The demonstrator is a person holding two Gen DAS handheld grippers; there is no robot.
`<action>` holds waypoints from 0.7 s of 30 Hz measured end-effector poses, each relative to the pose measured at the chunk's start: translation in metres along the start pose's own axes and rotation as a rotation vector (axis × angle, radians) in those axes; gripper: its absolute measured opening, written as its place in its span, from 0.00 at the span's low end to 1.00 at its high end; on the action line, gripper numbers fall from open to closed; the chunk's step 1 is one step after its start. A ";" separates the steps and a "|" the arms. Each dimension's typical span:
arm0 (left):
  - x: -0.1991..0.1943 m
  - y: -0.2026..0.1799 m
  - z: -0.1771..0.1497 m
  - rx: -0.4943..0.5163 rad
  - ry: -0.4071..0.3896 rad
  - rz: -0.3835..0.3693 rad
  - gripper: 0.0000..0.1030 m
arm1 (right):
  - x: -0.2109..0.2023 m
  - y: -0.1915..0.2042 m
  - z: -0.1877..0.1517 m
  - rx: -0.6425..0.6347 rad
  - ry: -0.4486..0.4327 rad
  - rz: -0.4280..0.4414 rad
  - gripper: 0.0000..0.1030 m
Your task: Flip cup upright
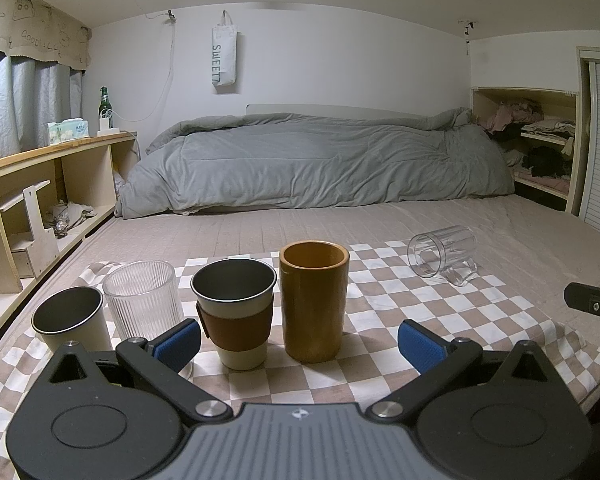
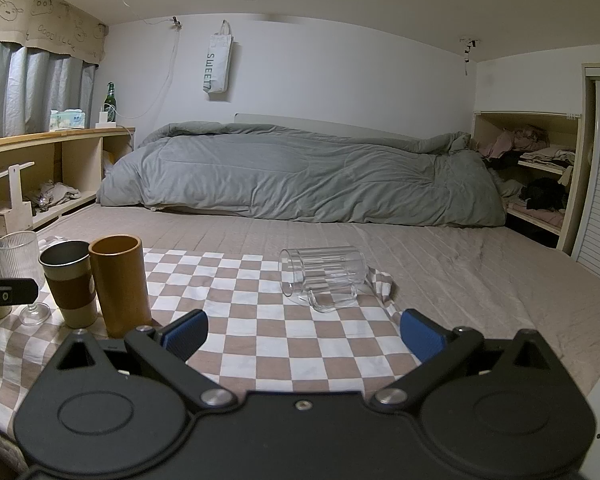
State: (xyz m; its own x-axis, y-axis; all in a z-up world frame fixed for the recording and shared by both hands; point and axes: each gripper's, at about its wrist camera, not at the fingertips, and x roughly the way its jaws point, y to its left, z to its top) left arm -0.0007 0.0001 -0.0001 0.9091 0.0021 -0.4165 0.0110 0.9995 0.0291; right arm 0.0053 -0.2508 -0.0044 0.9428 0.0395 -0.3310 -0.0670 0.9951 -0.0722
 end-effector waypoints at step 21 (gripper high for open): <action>0.004 0.003 0.005 -0.037 0.005 -0.035 1.00 | 0.078 -0.021 0.045 -0.289 0.011 0.015 1.00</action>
State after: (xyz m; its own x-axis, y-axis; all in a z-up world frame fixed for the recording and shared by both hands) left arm 0.0050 0.0034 0.0028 0.9063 -0.0326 -0.4214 0.0271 0.9995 -0.0191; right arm 0.0947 -0.2647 0.0136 0.9377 0.0513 -0.3437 -0.1724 0.9274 -0.3320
